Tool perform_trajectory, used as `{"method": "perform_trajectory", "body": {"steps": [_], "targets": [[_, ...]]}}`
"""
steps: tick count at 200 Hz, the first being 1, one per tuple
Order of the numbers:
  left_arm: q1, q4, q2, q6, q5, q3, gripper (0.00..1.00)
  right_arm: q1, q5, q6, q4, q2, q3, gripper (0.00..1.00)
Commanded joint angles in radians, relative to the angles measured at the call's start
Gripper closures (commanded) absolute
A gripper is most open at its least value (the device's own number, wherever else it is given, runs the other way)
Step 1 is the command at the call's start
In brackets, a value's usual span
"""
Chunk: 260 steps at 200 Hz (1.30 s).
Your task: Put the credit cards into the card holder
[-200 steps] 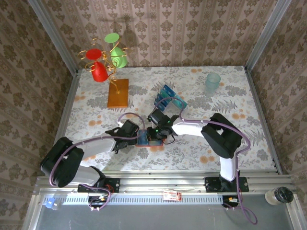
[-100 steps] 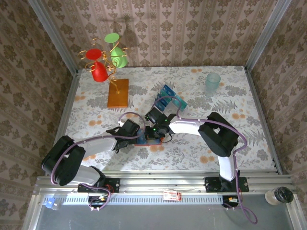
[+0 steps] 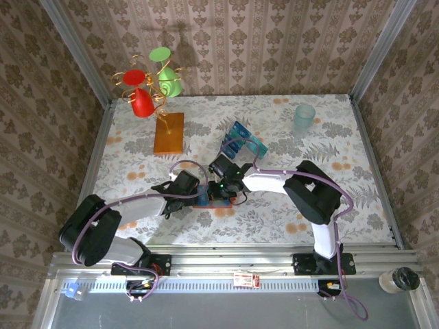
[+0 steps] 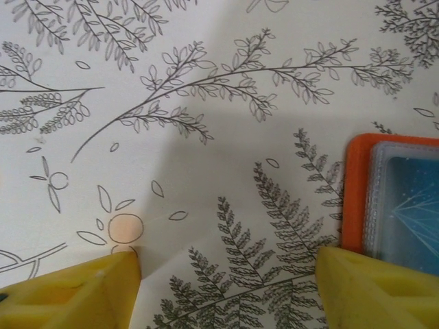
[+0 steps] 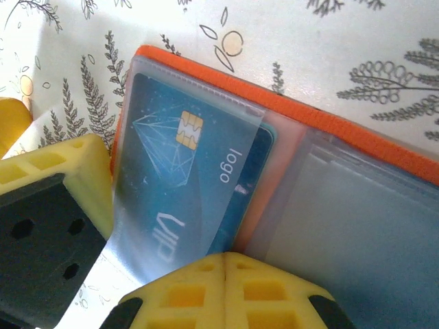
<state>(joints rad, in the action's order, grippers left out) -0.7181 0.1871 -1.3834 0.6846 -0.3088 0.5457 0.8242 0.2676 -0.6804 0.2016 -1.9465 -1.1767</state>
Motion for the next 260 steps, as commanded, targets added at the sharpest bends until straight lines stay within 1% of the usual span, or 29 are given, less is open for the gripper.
{"method": "perform_trajectory", "body": {"steps": [1,38,78,96,124,166,260], "targets": [[0.011,0.041,0.024,-0.01,0.031,0.0,0.28,-0.007,-0.005,-0.01,0.004,0.038,0.057,1.0],[0.013,0.059,0.052,-0.01,0.029,0.01,0.28,-0.018,-0.018,-0.007,-0.006,0.07,0.11,0.99],[0.013,0.07,0.066,-0.01,0.028,0.014,0.27,-0.037,-0.015,0.006,-0.003,0.096,0.128,0.99],[0.014,0.069,0.063,-0.008,0.031,0.013,0.27,-0.048,0.007,0.021,0.0,0.106,0.119,0.97],[0.013,0.062,0.058,-0.008,0.039,0.008,0.27,-0.058,0.034,0.038,0.005,0.145,0.105,0.97],[0.012,0.046,0.04,-0.011,0.063,0.005,0.28,-0.059,0.016,0.045,0.035,0.181,0.089,0.99],[-0.014,0.016,-0.013,-0.004,0.07,0.017,0.28,-0.047,0.027,0.024,0.008,0.094,0.066,1.0]]}}
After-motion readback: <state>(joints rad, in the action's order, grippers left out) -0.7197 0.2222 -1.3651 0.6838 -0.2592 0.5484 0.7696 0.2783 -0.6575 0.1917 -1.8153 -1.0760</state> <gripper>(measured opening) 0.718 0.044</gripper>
